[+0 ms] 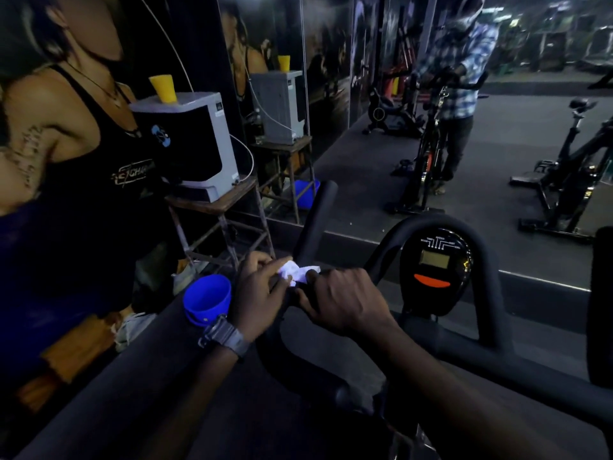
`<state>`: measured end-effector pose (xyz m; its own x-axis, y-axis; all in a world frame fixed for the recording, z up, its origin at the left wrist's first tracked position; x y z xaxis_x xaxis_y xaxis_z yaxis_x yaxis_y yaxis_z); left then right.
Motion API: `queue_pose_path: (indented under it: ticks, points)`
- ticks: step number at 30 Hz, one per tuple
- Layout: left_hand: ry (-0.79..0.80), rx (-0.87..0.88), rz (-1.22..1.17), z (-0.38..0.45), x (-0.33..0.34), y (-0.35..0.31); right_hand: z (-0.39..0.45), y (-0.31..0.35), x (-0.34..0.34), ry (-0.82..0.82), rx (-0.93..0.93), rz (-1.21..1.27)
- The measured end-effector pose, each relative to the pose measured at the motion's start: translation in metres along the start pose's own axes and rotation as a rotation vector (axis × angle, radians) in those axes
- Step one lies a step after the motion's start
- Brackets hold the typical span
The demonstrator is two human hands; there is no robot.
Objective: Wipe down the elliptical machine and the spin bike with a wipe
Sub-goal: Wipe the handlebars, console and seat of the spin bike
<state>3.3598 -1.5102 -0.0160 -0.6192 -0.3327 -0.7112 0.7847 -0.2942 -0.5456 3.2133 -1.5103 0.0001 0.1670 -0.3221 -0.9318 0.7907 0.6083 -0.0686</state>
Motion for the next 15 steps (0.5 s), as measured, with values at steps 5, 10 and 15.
queue_pose_path:
  ticks: [5,10,15]
  points:
    - [0.024,-0.015,0.032,0.046,0.005,-0.024,0.000,0.000,-0.002,0.030,-0.009,-0.020]
    - [-0.021,0.076,0.100,0.127,0.017,-0.058,-0.001,0.001,-0.003,0.039,-0.024,-0.003]
    - [-0.052,0.073,0.082,0.178,0.021,-0.068,-0.001,0.001,-0.003,0.061,-0.037,0.025]
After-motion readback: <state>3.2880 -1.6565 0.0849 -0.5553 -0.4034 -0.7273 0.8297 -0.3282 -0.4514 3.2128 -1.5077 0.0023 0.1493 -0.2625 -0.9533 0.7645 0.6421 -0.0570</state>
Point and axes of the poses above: each hand's wrist, its own z-axis towards the middle knuckle, its own x-axis out of the palm, y = z × x, the point moved 6 cm from there along z, towards the middle knuckle, and after that the axes turned 7 degrees about y, right-handed, at the moved point
